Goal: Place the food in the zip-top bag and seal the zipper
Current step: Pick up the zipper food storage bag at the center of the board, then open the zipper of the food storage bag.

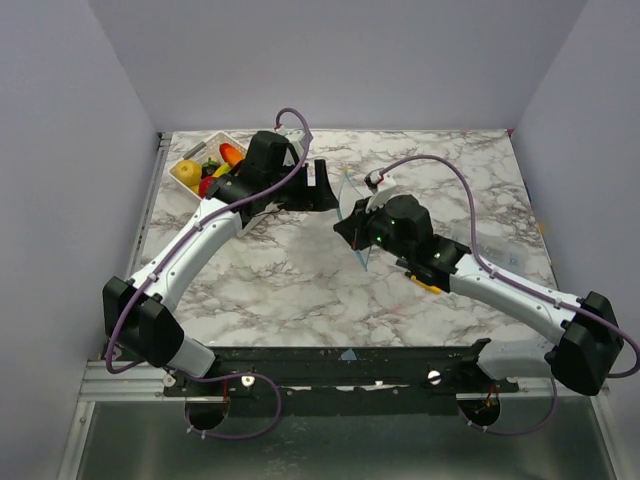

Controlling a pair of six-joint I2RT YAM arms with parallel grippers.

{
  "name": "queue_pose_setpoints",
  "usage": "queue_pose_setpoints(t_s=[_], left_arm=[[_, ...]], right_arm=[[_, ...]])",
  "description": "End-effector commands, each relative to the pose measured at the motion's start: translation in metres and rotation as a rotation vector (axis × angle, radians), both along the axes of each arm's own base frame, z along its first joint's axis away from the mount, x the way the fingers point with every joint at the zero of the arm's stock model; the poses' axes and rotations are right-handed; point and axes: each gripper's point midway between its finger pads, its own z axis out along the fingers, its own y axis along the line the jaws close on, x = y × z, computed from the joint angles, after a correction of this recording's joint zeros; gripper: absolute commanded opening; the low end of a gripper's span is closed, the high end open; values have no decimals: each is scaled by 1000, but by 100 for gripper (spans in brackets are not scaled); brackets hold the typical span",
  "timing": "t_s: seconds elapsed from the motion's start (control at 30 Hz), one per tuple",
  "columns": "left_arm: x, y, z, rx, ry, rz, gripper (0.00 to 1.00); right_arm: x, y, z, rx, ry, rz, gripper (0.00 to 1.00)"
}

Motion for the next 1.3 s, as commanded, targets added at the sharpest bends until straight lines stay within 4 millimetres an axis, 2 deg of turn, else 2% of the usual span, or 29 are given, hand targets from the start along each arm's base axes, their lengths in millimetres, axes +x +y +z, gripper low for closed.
queue_pose_setpoints(t_s=[0.0, 0.13, 0.2, 0.33, 0.5, 0.67, 0.7, 0.77, 0.97, 1.13, 1.27], left_arm=[[-4, 2, 11, -13, -26, 2, 83], [-3, 9, 8, 17, -41, 31, 82], [-3, 11, 5, 27, -41, 32, 77], [-6, 10, 0, 59, -48, 21, 59], [-8, 9, -6, 94, -39, 7, 43], [-9, 9, -6, 110, -44, -9, 17], [-9, 10, -4, 112, -53, -8, 13], [-8, 12, -2, 120, -63, -2, 9], [-9, 12, -2, 118, -62, -4, 0], [-10, 9, -2, 105, -56, -14, 0], [-12, 6, -3, 89, -45, -26, 0]], right_arm=[[-6, 22, 7, 29, -33, 39, 0], [-10, 34, 12, 42, -34, 57, 0], [-11, 38, 16, 49, -43, 57, 0], [-10, 46, 18, 48, -31, 49, 0], [-9, 52, 16, 36, -25, 5, 0], [-7, 50, 16, 16, -5, -35, 2], [-6, 47, 15, 11, 2, -55, 6], [-7, 38, 13, -15, 17, -82, 22], [-17, 16, 32, 9, 40, -128, 63], [-20, -9, 51, 49, 70, -238, 79], [-13, -32, 59, 42, 56, -352, 84]])
